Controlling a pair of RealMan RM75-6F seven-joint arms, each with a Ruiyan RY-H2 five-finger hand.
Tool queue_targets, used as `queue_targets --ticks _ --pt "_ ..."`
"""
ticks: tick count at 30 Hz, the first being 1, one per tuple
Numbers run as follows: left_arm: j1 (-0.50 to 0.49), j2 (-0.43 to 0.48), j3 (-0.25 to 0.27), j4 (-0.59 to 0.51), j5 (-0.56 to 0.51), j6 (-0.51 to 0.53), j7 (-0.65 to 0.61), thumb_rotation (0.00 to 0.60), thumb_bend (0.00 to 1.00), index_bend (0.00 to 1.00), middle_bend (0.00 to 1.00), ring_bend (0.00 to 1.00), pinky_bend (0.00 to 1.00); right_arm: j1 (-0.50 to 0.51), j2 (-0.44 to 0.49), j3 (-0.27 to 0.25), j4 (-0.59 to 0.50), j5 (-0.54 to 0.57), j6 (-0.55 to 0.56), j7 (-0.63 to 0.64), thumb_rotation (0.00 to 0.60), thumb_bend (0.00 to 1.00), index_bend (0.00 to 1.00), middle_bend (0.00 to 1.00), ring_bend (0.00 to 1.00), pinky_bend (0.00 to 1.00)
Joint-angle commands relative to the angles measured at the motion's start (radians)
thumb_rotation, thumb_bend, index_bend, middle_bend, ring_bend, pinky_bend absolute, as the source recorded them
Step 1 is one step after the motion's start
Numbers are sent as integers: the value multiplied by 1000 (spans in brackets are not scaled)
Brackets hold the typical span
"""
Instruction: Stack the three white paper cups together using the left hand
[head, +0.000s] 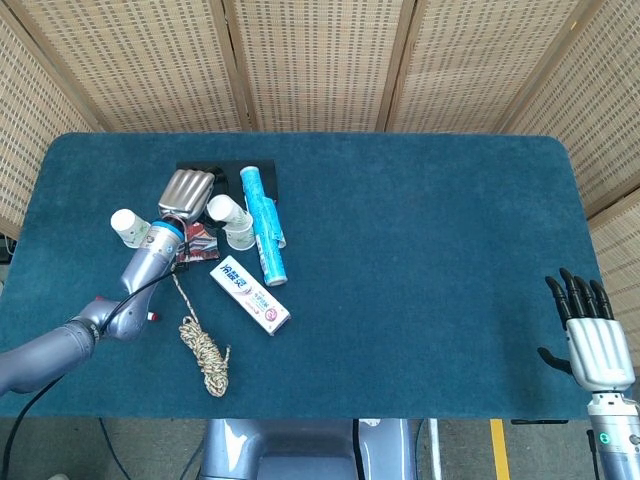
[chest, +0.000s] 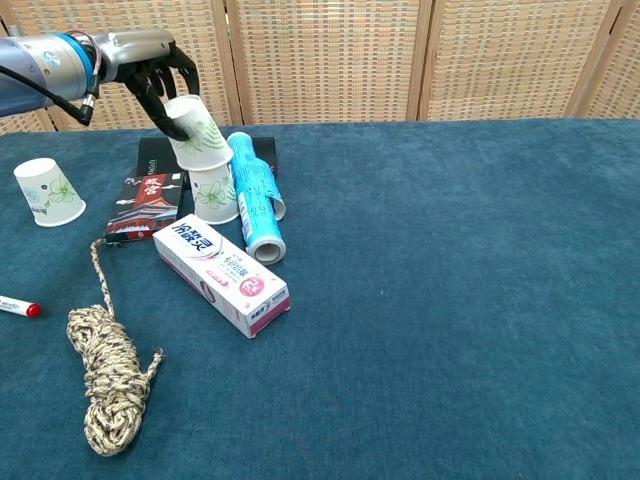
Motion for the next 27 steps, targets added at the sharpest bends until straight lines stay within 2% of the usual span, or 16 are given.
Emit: queue_targets --ticks 1,3,4,6,9,14,19,23,27 --pt "-7 -5 10 4 -10 -6 11 600 109 456 264 314 247 -1 1 0 0 1 1 2 600 0 48 0 0 0" --pt "-10 -4 15 2 -17 -13 16 600 56 345 157 213 196 -1 2 0 0 0 2 4 600 0 48 0 0 0" --pt "-11 -2 17 -1 -20 -17 17 600 24 247 80 136 154 -1 2 -1 0 0 2 4 600 0 48 0 0 0" --pt "-13 3 20 -8 -28 -28 17 600 1 100 7 38 89 -1 3 -1 -1 -1 3 5 600 0 48 0 0 0" --pt "-12 20 23 -32 -32 -25 12 600 0 5 0 0 33 -2 4 -2 -1 -2 5 7 600 0 48 0 0 0" --pt "26 93 33 -100 -4 14 -12 600 0 0 0 0 25 -5 7 -6 -4 -9 10 12 600 0 48 0 0 0" --pt "87 179 77 -117 3 28 -20 600 0 0 0 0 34 -6 9 -9 -6 -12 10 16 600 0 48 0 0 0" --pt "134 216 106 -90 -14 2 -64 600 0 11 0 0 52 -6 9 -14 -8 -20 11 14 600 0 48 0 0 0" --pt "185 216 135 -2 -9 -35 -144 600 0 60 0 25 83 -6 6 -19 -13 -28 11 6 600 0 48 0 0 0"
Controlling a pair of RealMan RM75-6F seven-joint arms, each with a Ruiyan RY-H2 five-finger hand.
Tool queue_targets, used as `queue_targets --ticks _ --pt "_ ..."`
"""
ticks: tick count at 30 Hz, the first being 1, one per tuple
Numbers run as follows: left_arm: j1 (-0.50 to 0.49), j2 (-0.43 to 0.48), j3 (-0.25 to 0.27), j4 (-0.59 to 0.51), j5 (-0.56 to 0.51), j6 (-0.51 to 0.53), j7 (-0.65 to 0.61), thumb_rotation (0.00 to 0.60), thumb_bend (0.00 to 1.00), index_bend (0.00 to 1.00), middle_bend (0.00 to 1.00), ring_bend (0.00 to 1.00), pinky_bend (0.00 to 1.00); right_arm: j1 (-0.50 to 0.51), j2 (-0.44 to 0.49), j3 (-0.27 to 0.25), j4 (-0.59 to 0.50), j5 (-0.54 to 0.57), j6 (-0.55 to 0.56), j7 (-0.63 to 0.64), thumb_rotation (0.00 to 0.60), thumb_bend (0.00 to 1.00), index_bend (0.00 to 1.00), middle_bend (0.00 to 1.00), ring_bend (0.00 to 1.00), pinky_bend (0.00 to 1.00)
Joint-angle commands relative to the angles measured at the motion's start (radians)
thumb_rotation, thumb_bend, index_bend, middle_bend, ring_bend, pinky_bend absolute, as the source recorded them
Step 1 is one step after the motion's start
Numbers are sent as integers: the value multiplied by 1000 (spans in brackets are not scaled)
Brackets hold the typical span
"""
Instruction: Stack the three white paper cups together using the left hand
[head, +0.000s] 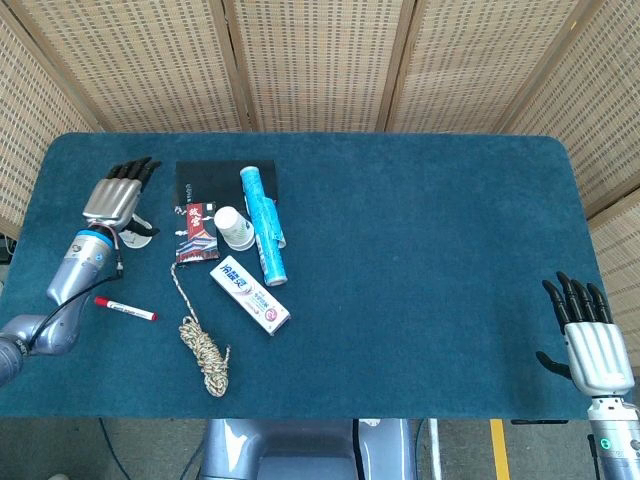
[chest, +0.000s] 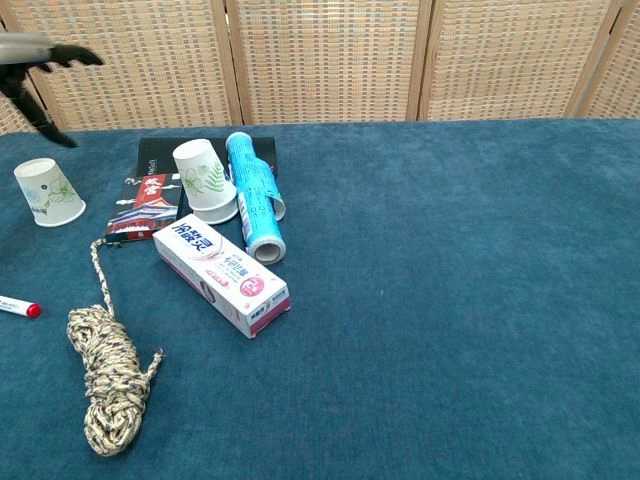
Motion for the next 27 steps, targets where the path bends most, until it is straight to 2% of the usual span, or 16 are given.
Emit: queue_targets --ticks 1,11,23,27 --pt "45 -1 29 85 9 -41 -81 600 0 69 0 35 89 0 -2 -3 -3 -4 0 -6 600 0 48 0 0 0" --pt "75 -98 44 329 115 -106 -299 600 0 158 63 107 155 4 -16 -10 -4 -14 -4 -34 600 0 48 0 0 0" --pt "38 -266 66 595 246 -166 -507 600 2 262 136 173 224 10 -28 -5 6 8 -19 -52 600 0 48 0 0 0" --pt "24 -309 75 669 274 -182 -541 600 25 321 177 208 292 14 -32 -2 11 19 -27 -57 600 0 48 0 0 0"
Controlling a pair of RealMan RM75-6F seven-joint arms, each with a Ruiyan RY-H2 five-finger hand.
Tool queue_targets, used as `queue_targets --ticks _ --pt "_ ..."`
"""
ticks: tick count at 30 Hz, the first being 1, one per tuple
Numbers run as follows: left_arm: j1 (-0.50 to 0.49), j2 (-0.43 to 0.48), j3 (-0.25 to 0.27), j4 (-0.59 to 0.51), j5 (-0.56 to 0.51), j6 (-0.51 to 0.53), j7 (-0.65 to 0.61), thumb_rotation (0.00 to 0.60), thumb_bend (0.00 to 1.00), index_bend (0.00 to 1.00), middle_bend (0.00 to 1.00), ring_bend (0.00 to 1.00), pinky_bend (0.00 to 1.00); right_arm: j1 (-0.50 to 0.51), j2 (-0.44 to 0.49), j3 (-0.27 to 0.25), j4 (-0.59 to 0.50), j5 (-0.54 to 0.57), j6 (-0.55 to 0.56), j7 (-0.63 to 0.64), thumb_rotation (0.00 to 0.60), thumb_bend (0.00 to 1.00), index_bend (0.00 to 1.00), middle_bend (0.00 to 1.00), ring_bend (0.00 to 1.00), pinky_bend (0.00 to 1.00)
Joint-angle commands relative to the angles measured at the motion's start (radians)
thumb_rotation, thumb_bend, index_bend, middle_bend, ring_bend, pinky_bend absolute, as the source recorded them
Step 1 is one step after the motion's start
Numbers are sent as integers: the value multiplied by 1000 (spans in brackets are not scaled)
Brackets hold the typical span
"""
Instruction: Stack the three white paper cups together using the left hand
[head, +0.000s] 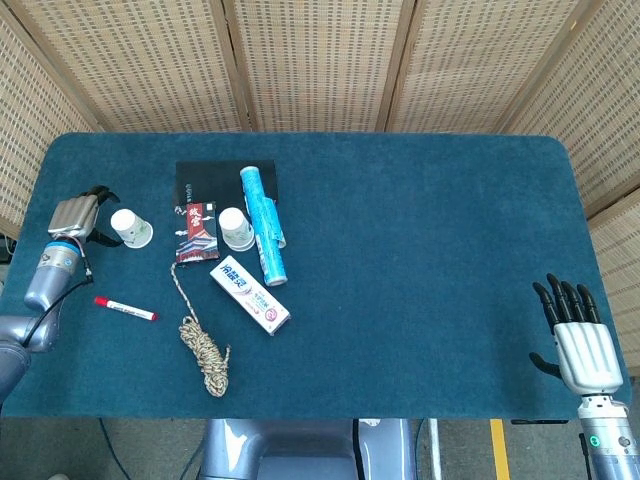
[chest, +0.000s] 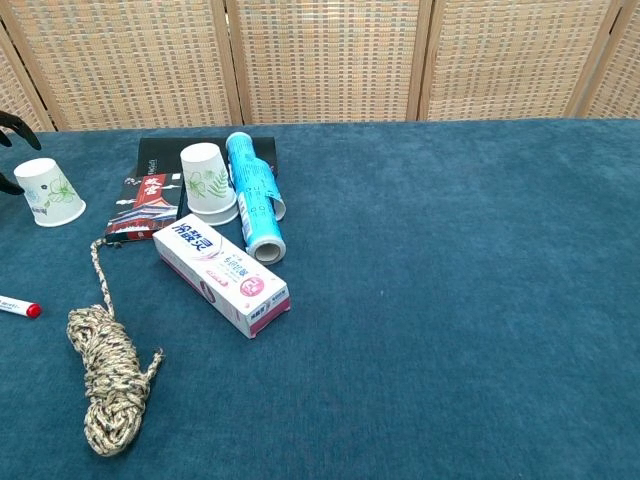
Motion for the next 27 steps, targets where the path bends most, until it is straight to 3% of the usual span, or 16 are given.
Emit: queue_targets --ticks 1,5,13,17,21,27 --pt "-18 -46 9 62 32 -22 -42 600 32 331 183 214 305 3 -3 1 4 6 -6 -4 600 0 48 0 0 0" --pt "-29 -74 13 103 54 -23 -78 600 72 357 203 231 319 6 -6 3 8 13 -12 -6 600 0 48 0 0 0" --pt "-39 -124 9 175 74 -6 -109 600 187 520 342 355 390 9 -11 3 13 22 -20 -11 600 0 48 0 0 0" --pt "-37 -124 10 181 81 -6 -127 600 199 536 355 365 398 9 -11 4 13 22 -17 -10 600 0 48 0 0 0" --pt "-31 -104 7 157 92 25 -166 600 198 535 355 365 397 8 -8 3 11 19 -15 -5 600 0 48 0 0 0" --pt "-18 -21 15 41 143 183 -213 600 196 533 355 365 397 6 -1 1 5 10 -8 6 600 0 48 0 0 0"
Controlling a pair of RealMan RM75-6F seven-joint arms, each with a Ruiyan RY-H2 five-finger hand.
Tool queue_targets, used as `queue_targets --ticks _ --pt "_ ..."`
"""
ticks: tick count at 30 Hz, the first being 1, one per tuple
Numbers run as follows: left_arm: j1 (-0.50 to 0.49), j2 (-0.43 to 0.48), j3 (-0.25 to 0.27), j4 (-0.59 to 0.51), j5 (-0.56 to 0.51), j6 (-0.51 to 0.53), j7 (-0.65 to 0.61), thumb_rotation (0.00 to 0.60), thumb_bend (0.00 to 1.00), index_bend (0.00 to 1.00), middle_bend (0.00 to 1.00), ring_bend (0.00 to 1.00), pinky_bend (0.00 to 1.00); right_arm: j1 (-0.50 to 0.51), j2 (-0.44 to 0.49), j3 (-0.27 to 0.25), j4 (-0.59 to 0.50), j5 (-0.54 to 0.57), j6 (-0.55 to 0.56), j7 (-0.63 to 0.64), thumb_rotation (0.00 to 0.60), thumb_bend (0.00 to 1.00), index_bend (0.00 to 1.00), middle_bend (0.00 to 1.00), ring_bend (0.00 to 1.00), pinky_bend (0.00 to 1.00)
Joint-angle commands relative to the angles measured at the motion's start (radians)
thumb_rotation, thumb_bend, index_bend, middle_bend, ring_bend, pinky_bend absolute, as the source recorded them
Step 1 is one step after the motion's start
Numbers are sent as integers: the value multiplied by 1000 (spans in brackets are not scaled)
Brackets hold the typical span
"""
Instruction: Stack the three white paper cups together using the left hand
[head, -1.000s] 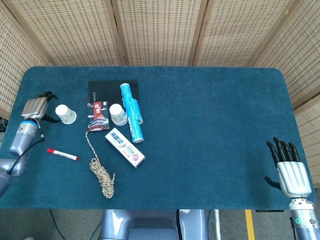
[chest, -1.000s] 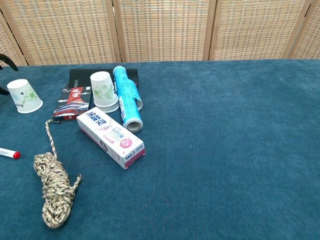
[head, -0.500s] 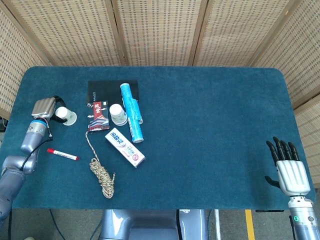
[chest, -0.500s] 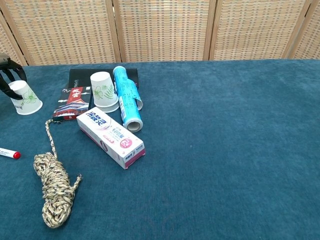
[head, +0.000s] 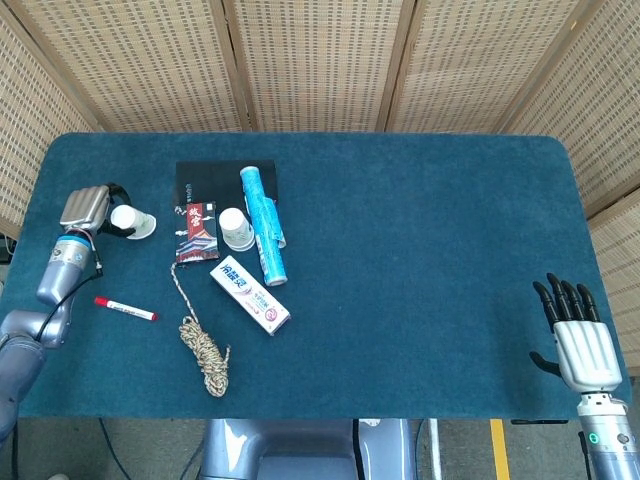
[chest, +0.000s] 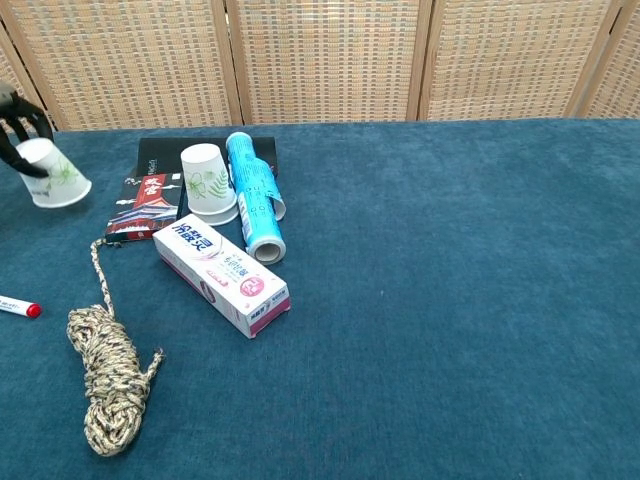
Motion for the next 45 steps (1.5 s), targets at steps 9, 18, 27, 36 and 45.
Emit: queue_targets --ticks 9,18,27,36,45 --pt "-3 321 -64 -664 67 293 34 600 183 528 355 365 393 -7 17 -5 -14 -23 20 27 600 0 48 0 0 0" --pt "-76 323 -132 -883 -106 189 311 600 179 527 355 364 394 -10 34 5 -11 -10 21 68 600 0 48 0 0 0" --pt "-109 303 -157 -875 -259 145 469 600 176 527 355 365 394 -11 44 13 -2 6 17 94 600 0 48 0 0 0" --pt "-138 279 -158 -815 -369 73 527 600 161 527 355 365 394 -8 41 13 -5 6 14 84 600 0 48 0 0 0" --pt "-155 239 -161 -757 -398 40 524 600 159 527 355 365 393 -6 37 14 -3 13 11 77 600 0 48 0 0 0"
